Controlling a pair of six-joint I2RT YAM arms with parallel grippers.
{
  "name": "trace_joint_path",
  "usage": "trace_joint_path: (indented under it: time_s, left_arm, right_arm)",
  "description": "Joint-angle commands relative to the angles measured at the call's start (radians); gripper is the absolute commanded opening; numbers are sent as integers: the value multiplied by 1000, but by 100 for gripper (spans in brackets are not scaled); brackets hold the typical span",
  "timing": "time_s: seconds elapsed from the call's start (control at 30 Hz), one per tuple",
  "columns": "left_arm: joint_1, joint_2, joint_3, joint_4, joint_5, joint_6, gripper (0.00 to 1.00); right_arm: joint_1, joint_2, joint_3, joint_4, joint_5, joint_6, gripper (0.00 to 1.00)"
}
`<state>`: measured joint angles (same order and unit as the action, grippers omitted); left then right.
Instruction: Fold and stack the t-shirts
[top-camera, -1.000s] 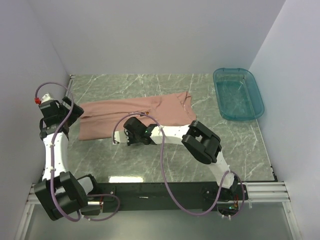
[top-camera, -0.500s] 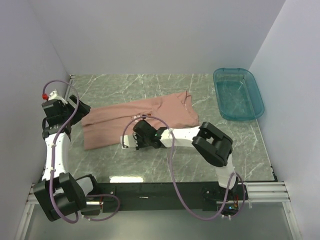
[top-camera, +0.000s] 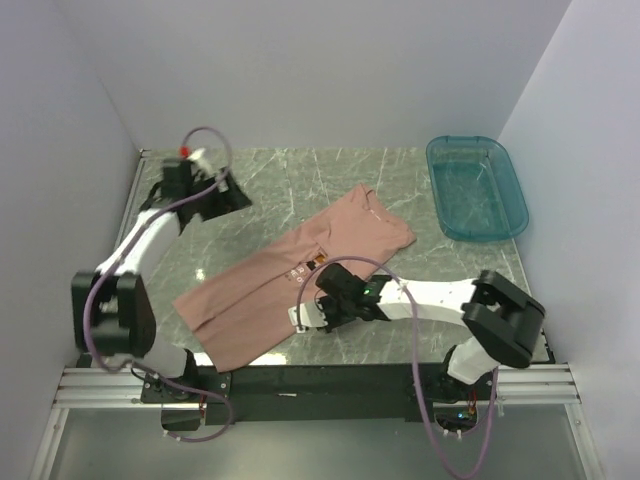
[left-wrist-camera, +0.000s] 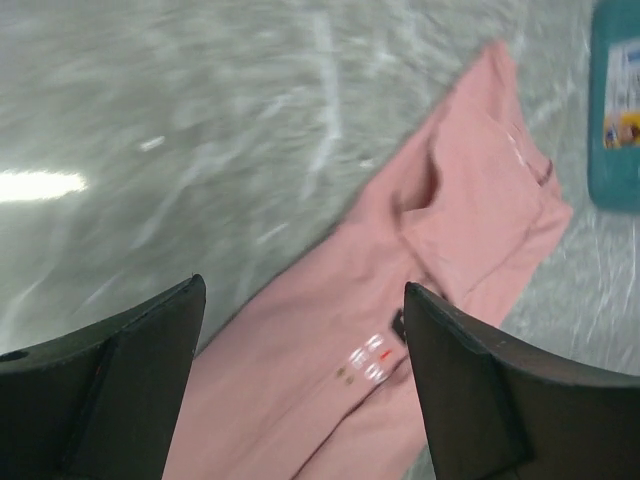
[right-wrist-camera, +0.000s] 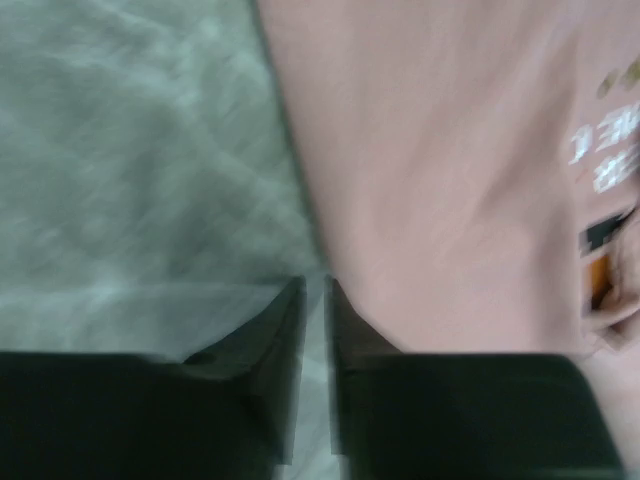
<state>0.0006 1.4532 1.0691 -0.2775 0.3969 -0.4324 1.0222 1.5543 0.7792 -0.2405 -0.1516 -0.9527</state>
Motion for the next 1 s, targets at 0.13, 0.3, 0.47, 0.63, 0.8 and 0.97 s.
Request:
trace_joint_path:
  time_s: [0.13, 0.3, 0.47, 0.63, 0.8, 0.97]
  left_arm:
    - [-212, 395, 414, -159, -27, 90, 81]
    - [-332, 683, 739, -238, -33, 139, 80]
    - [-390, 910, 995, -322, -40, 168, 77]
    - [-416, 989, 1078, -330, -9, 188, 75]
    - [-447, 1055, 1162, -362, -61, 195, 68]
    - [-462, 1105, 1194, -391, -35, 201, 56]
  right_arm:
    - [-261, -328, 90, -339, -242, -12, 61]
    - [-555, -450, 130, -290, -334, 198, 71]
    - [-704, -494, 144, -269, -504, 370, 72]
    - [-777, -519, 103, -229, -545, 399, 72]
    - [-818, -514, 97, -235, -598, 397, 72]
    - [-841, -522, 94, -232, -618, 404, 72]
